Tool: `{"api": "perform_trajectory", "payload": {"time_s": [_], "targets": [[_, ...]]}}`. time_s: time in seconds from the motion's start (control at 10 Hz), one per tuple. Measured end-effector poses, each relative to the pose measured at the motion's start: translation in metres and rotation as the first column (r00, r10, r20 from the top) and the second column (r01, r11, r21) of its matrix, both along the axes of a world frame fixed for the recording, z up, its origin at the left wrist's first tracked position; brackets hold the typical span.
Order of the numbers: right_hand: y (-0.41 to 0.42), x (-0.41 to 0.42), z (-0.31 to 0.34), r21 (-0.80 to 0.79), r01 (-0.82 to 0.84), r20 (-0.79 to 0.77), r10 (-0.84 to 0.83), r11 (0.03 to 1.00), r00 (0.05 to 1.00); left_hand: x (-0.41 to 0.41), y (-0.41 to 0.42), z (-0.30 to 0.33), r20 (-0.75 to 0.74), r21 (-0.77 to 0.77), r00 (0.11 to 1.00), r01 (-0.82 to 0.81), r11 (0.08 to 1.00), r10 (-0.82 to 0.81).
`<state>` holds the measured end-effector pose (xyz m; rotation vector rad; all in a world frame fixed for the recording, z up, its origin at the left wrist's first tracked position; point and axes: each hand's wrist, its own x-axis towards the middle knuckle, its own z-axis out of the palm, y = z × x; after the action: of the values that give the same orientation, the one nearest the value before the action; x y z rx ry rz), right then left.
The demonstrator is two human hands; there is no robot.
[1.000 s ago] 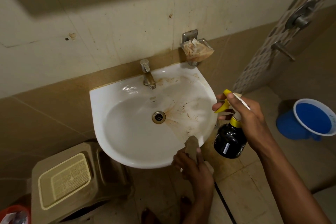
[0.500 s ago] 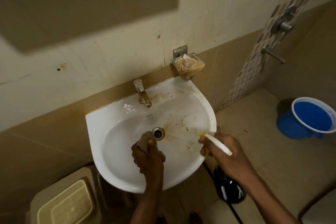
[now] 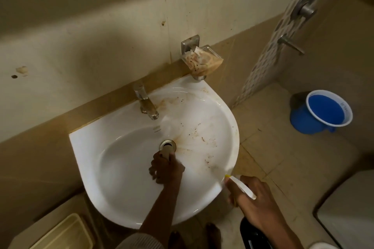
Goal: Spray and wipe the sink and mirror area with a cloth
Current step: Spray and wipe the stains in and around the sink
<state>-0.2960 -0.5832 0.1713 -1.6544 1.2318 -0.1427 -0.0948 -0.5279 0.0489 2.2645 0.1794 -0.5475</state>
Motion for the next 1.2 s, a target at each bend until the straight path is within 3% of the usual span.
{"api": "perform_trajectory", "payload": {"time_s": [0.1, 0.3, 0.4, 0.5, 0.6, 0.7, 0.8, 0.9, 1.1, 1.2], "targets": [[0.005, -0.011, 0.002, 0.002, 0.107, -0.012, -0.107, 0.994, 0.994, 0.001, -0.011, -0.002, -0.077, 0.107, 0.997, 0.038, 0.993, -0.03], [-0.001, -0.012, 0.004, -0.003, 0.158, -0.014, -0.158, 0.987, 0.987, 0.004, -0.034, -0.008, -0.184, 0.164, 0.968, 0.201, 0.966, -0.17], [-0.005, -0.011, 0.009, 0.019, 0.173, 0.003, -0.173, 0.985, 0.985, 0.006, -0.034, -0.013, -0.151, 0.31, 0.905, 0.426, 0.85, -0.399], [-0.011, -0.011, 0.019, 0.017, 0.17, 0.034, -0.171, 0.985, 0.985, -0.007, -0.029, -0.01, -0.139, 0.411, 0.654, 0.721, 0.557, -0.744], [-0.018, -0.011, 0.024, 0.002, 0.174, 0.059, -0.173, 0.985, 0.983, -0.034, -0.027, -0.001, -0.106, 0.308, 0.561, 0.804, 0.509, -0.821], [-0.027, -0.014, 0.028, -0.034, 0.177, 0.097, -0.173, 0.984, 0.98, -0.051, -0.025, 0.019, -0.124, 0.106, 0.685, 0.729, 0.677, -0.718], [-0.034, -0.014, 0.03, -0.051, 0.181, 0.121, -0.174, 0.982, 0.977, -0.05, -0.022, 0.031, -0.194, -0.024, 0.723, 0.673, 0.74, -0.663], [-0.041, -0.012, 0.027, -0.071, 0.182, 0.153, -0.169, 0.981, 0.974, -0.052, -0.017, 0.047, -0.312, -0.208, 0.693, 0.618, 0.758, -0.65], [-0.045, -0.004, 0.02, -0.102, 0.177, 0.205, -0.154, 0.979, 0.967, -0.061, -0.015, 0.051, -0.428, -0.343, 0.737, 0.403, 0.848, -0.523], [-0.046, -0.003, 0.019, -0.095, 0.207, 0.241, -0.179, 0.974, 0.954, -0.062, -0.015, 0.057, -0.45, -0.414, 0.719, 0.358, 0.837, -0.53]]}}
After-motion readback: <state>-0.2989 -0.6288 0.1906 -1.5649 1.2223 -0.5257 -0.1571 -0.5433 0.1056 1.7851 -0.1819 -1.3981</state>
